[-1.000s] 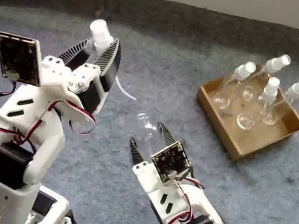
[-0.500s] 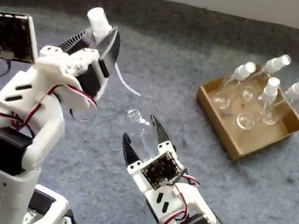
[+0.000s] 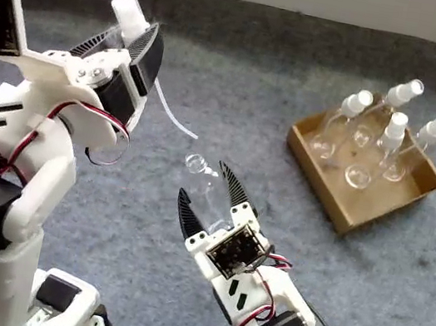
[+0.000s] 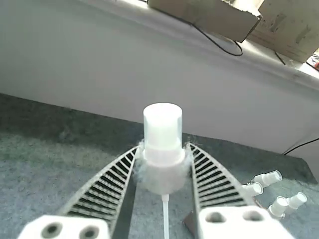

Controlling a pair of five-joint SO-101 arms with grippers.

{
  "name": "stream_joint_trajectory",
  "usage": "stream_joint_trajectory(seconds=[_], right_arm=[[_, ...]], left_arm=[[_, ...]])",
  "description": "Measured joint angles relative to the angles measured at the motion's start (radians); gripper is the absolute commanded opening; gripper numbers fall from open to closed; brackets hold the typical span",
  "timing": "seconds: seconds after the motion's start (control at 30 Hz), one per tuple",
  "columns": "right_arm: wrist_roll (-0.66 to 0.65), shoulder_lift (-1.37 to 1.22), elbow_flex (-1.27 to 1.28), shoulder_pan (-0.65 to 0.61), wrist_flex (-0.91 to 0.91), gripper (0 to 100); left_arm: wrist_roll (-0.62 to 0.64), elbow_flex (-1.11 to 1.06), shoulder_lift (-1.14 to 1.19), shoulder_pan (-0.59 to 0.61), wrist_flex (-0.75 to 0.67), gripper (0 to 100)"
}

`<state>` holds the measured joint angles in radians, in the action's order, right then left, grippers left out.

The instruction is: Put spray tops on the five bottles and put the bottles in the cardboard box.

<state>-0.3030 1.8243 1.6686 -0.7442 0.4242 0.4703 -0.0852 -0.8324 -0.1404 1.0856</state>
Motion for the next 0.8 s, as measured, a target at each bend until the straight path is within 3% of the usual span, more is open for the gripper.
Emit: stream_joint_trajectory(seconds=[0.33,0.63,0.8], right_arm=[[0.0,0.0,0.0,0.0,0.0,20.2],[0.0,0.0,0.0,0.0,0.0,20.2],[0.0,0.0,0.0,0.0,0.0,20.2]], left_arm=[[0.0,0.018,0.0,0.003,0.114,4],[0.0,-0.064,0.002,0.002,0.109,4],[0.0,-0.121,0.002,0.0,0.029,4]])
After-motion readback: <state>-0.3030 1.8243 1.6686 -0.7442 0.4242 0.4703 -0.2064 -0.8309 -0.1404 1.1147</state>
